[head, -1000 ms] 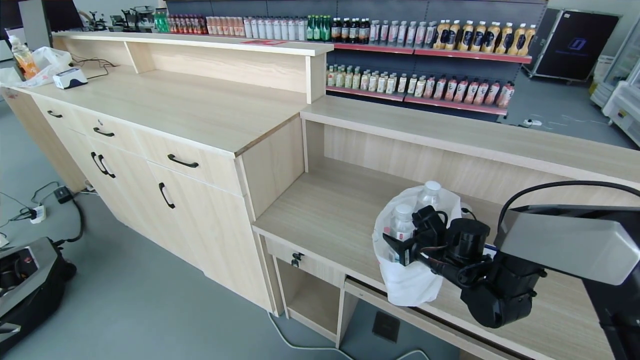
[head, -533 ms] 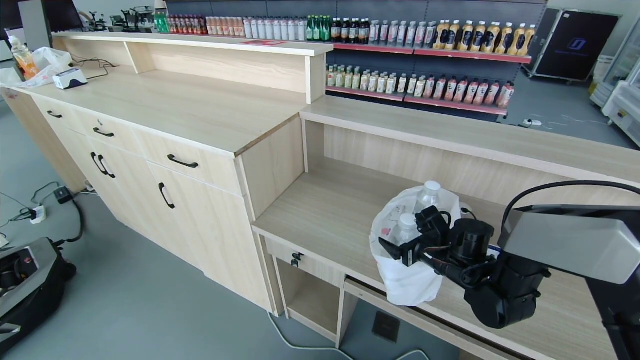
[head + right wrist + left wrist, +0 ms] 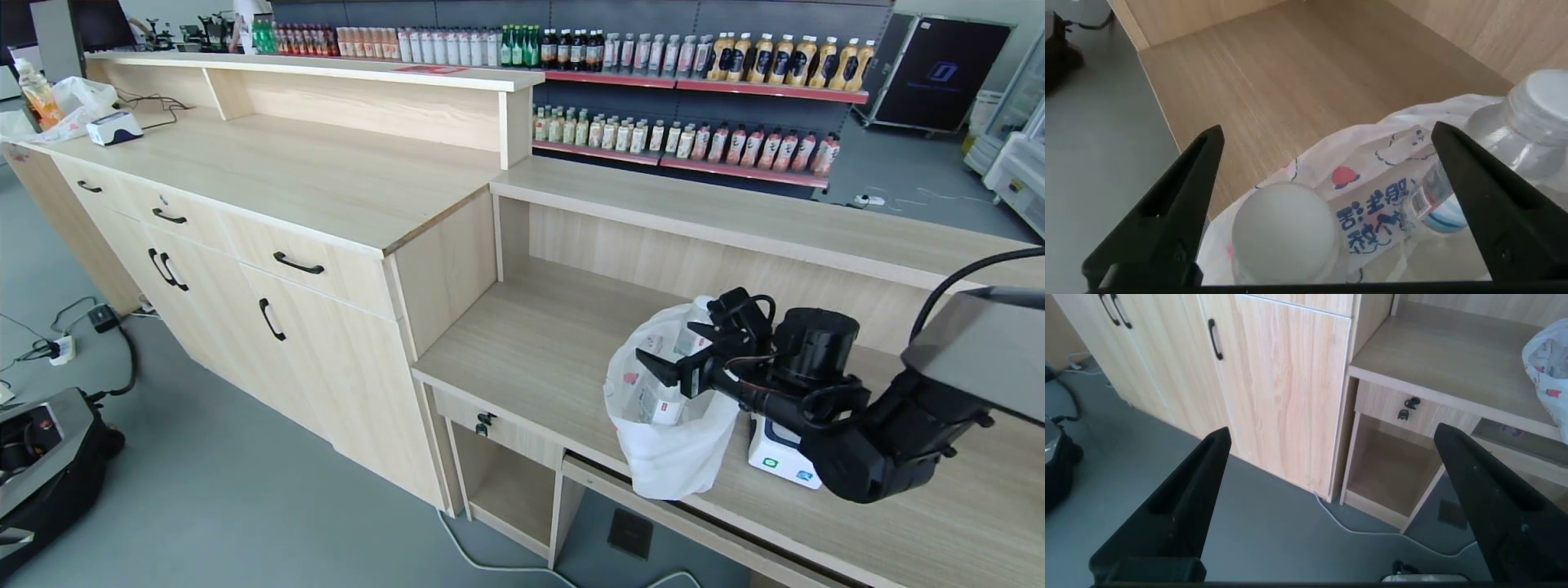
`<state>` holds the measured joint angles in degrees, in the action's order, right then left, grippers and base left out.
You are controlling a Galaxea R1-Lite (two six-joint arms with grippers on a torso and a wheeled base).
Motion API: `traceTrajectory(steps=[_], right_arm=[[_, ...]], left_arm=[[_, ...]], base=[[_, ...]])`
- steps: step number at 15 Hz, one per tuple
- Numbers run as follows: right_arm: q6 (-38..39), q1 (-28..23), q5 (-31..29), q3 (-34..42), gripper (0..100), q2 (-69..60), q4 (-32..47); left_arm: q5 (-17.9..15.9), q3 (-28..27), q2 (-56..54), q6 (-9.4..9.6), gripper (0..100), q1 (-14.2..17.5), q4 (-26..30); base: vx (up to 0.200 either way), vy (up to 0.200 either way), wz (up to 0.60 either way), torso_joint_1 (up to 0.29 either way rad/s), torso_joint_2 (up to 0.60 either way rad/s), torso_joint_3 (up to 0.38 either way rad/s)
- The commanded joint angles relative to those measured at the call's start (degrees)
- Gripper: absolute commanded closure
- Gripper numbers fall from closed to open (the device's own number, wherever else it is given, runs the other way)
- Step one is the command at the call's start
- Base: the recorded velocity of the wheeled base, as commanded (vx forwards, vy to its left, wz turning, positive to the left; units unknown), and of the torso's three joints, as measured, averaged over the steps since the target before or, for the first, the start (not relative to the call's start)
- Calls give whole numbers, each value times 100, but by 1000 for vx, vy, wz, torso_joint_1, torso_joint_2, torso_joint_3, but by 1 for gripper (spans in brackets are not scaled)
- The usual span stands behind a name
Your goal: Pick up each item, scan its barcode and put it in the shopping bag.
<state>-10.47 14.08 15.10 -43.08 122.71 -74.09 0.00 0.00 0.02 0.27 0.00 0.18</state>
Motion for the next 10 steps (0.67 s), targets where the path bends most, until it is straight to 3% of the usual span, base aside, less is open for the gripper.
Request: traceTrajectory(steps=[1,5,7,10], right_arm=[[-579,-424,-7,731,0,-1654,853],[-667,-898,1,1065,0,-3104,2013],[-755,-1276,-34,1162,0,-3456,2092],[-1229,-2331,-218,1232,0,-3640,2136]], left_arm=[[0,0,-2,0,0,0,-1],[0,0,-2,0,0,0,-1],[0,0,-2,0,0,0,-1],[0,0,-2,0,0,0,-1]], base=[[0,0,0,0,0,0],[0,0,0,0,0,0],[0,0,0,0,0,0],[0,0,-600,-2,-1,2]])
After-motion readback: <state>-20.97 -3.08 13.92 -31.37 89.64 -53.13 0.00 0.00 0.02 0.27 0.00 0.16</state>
